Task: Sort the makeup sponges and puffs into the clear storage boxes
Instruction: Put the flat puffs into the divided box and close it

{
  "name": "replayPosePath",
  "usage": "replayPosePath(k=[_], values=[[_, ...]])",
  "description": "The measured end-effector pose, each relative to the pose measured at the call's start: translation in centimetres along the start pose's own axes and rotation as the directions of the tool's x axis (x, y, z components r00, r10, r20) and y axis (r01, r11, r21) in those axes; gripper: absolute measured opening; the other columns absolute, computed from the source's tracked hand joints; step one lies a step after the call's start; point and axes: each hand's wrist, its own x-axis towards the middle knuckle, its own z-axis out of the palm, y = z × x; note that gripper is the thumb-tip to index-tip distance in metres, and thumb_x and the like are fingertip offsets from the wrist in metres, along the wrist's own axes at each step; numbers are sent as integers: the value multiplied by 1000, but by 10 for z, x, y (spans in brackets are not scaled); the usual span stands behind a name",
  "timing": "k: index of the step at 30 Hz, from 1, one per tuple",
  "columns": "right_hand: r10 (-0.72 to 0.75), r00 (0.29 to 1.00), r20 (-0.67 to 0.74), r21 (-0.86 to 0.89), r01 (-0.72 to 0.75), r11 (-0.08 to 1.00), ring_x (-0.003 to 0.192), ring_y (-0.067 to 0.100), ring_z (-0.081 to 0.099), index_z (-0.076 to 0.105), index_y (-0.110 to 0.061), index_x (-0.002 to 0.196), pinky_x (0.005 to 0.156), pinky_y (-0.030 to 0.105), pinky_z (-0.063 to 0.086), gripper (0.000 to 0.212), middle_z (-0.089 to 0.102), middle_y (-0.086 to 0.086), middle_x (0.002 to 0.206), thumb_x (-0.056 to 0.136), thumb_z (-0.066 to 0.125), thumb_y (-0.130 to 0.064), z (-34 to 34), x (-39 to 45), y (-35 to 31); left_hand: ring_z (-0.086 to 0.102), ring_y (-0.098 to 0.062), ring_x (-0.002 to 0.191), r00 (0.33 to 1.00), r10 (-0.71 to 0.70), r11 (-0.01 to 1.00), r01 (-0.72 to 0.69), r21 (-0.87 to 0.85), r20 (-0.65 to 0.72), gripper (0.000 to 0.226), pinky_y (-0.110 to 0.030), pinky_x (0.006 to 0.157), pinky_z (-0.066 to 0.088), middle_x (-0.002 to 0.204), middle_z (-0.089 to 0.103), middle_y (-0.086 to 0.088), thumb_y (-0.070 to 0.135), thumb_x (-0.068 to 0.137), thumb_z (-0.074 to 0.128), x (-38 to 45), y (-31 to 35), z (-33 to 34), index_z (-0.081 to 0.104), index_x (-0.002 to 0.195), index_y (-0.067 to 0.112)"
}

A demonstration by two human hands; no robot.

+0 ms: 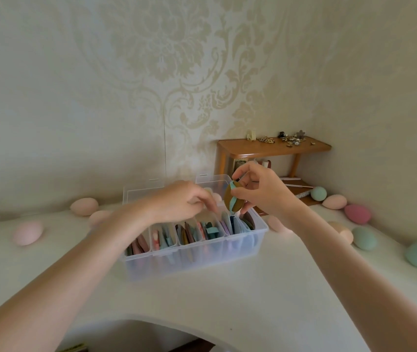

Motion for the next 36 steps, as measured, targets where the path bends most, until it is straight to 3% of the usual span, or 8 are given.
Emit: replayPosePath(k=[4,7,10,13,23,29,32,36], values=[[-6,999,39,194,-2,981,64,9,65,50,-22,86,48,15,55,24,58,17,93,85,62,-1,5,-4,-17,61,-12,98,997,-78,996,79,51,-7,32,-27,93,44,93,63,14,4,89,49,-19,-13,-12,69,80,27],[-31,992,124,232,2,973,66,10,64,51,-20,86,50,18,57,23,59,12,88,85,62,1,20,-5,-26,58,-12,104,991,-115,989,109,104,61,31,-29,95,45,107,62,10,6,88,49,-30,-18,-10,71,90,29],[-41,984,175,138,17,990,66,13,65,49,-23,85,49,19,56,26,60,9,85,84,63,-2,38,-7,-28,55,-15,108,992,-92,992,83,99,91,38,-34,99,44,117,59,7,5,86,48,-34,-21,-7,70,101,32],[-85,987,134,-49,92,995,61,13,57,46,-27,84,56,25,55,29,56,2,70,83,64,-4,51,-10,-27,56,-16,106,994,-81,993,73,98,79,38,-36,97,44,117,60,2,12,85,50,-35,-26,-6,66,88,46],[-156,980,127,-206,180,962,53,5,41,48,-18,94,44,5,37,23,45,-8,60,81,66,-12,63,-15,-37,57,-16,100,996,-78,992,73,104,42,23,-25,86,42,103,60,3,13,90,51,-35,-23,-7,71,98,20],[-151,981,124,-232,177,957,54,5,45,46,-20,94,47,1,38,25,46,-10,62,82,68,-19,71,-13,-38,54,-3,94,996,-92,992,91,86,8,23,-2,73,37,100,62,12,14,91,50,-39,-28,-16,70,102,20],[-178,979,100,-240,197,951,54,4,44,46,-20,93,48,1,38,23,46,-10,62,83,67,-18,72,-15,-41,53,2,88,996,-87,994,88,72,-15,25,-14,85,40,92,60,18,10,90,50,-44,-32,-25,70,98,23],[-237,971,24,-46,238,970,56,8,50,49,-18,90,54,14,49,20,51,-4,64,81,66,-15,78,-16,-63,53,-10,87,984,-94,980,118,158,-151,20,-19,75,40,84,49,12,10,88,52,-58,-38,-36,62,84,27]])
